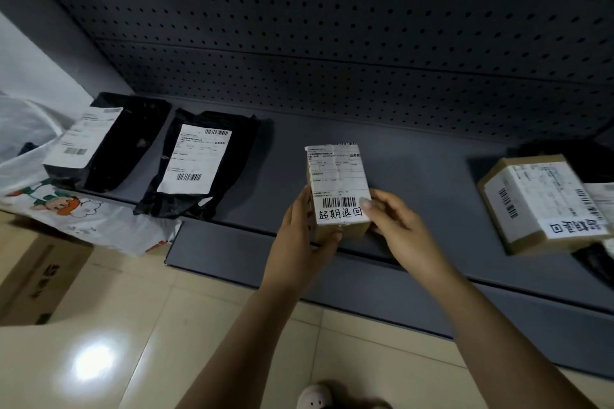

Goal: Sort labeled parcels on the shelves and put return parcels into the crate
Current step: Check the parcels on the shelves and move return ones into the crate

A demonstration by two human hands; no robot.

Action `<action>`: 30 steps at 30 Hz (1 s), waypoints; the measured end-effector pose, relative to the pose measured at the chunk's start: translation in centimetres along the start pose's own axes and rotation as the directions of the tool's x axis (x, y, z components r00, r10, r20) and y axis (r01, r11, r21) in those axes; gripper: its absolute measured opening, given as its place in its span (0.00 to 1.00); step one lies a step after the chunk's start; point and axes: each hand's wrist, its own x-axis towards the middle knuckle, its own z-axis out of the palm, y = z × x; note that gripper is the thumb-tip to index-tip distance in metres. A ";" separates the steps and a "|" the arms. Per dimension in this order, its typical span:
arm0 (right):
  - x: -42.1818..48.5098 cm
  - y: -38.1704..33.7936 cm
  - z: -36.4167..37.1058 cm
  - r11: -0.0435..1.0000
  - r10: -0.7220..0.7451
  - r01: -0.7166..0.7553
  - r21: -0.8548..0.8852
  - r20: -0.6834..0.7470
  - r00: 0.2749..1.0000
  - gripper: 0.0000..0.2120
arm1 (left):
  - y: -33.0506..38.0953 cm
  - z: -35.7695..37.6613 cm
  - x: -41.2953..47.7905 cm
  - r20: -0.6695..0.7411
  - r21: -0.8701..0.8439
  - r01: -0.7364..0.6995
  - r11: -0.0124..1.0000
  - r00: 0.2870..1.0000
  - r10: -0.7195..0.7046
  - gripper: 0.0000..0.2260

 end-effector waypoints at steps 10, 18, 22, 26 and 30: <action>-3.1 -1.0 -0.2 0.973 0.065 -0.065 0.220 0.010 0.998 0.11 | 2.2 -0.3 -2.3 0.002 -0.072 -0.086 0.994 0.996 0.087 0.38; -13.7 -6.4 -1.6 0.954 0.061 0.004 0.299 -0.208 0.976 0.16 | 9.4 -4.0 -7.6 0.185 0.157 -0.291 0.944 0.947 0.261 0.35; -20.6 -10.2 -3.9 0.948 0.036 0.085 0.307 -0.368 0.929 0.20 | 14.7 -5.5 -10.5 0.292 0.281 -0.484 0.829 0.866 0.406 0.30; -27.4 -14.6 -6.7 0.938 -0.038 0.212 0.274 -0.527 0.849 0.26 | 21.2 -6.0 -13.2 0.300 0.299 -0.660 0.689 0.750 0.589 0.24; -33.1 -19.9 -10.0 0.910 -0.165 0.369 0.189 -0.650 0.742 0.25 | 28.9 -5.7 -15.6 0.232 0.266 -0.794 0.547 0.603 0.763 0.20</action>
